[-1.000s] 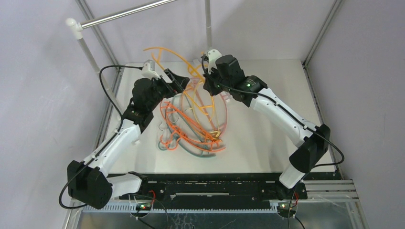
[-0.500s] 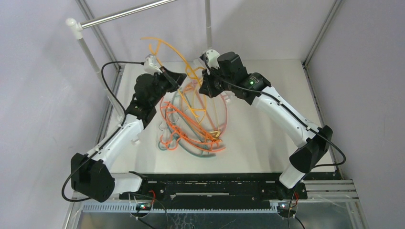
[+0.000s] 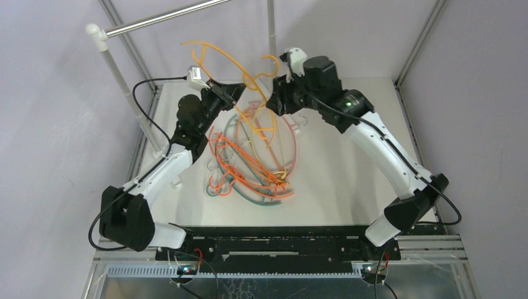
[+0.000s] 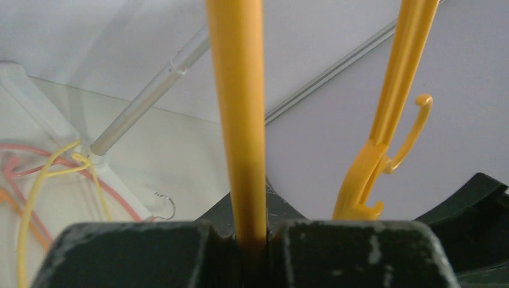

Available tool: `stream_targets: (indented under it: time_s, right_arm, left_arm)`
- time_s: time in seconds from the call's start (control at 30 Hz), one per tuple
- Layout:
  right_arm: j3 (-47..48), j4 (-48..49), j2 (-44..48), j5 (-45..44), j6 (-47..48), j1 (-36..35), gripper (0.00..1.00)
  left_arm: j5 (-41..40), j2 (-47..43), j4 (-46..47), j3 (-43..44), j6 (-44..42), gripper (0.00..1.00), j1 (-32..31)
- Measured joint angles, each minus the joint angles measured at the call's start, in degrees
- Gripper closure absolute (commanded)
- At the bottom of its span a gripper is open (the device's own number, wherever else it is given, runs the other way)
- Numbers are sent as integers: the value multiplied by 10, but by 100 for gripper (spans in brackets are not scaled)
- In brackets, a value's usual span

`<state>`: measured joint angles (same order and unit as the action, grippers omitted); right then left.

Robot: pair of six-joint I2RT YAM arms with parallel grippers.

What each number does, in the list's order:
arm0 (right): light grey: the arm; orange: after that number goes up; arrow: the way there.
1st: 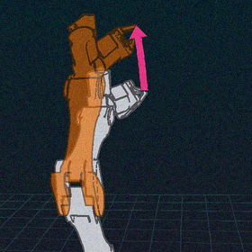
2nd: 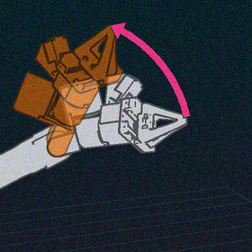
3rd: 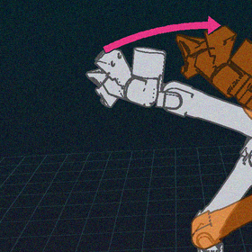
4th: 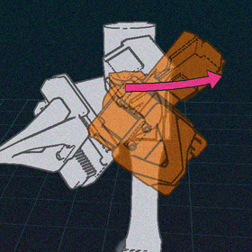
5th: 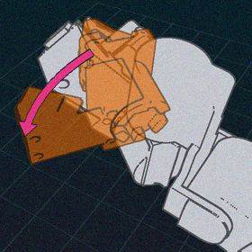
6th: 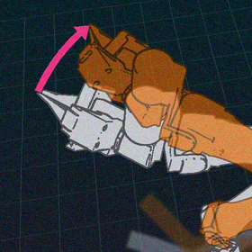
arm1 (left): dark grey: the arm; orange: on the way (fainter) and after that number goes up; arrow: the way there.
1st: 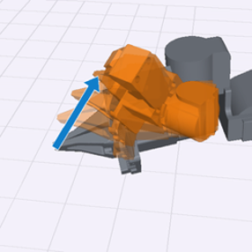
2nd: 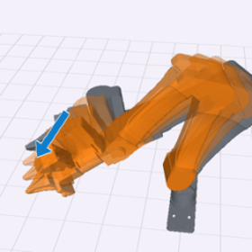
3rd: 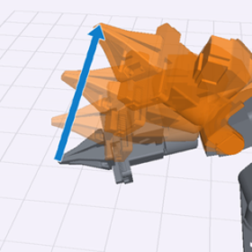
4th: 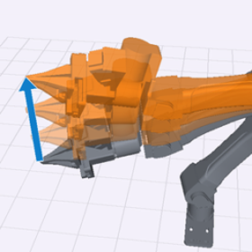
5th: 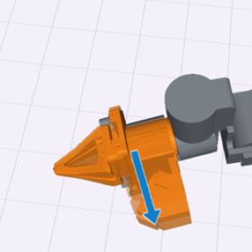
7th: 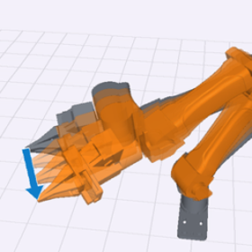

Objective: Organize the hangers

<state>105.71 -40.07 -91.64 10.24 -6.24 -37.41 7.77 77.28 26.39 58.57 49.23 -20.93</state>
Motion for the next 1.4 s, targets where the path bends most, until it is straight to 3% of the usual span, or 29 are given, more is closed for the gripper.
stream_targets:
  time_s: [0.2, 0.43, 0.9, 1.4]
  right_arm:
    - [-30, 19, 91, -38, -8, 52, 28]
    - [-87, 51, 190, -70, -10, 105, 27]
    - [-126, 58, 180, -77, -10, 133, 27]
    - [-139, 60, 164, -76, -12, 142, 27]
  left_arm:
    - [1, 40, 68, -1, 65, 100, 19]
    - [0, 82, 147, -2, 148, 100, 67]
    - [22, 161, 228, 136, 237, 100, 113]
    - [100, 207, 443, 127, 364, 100, 113]
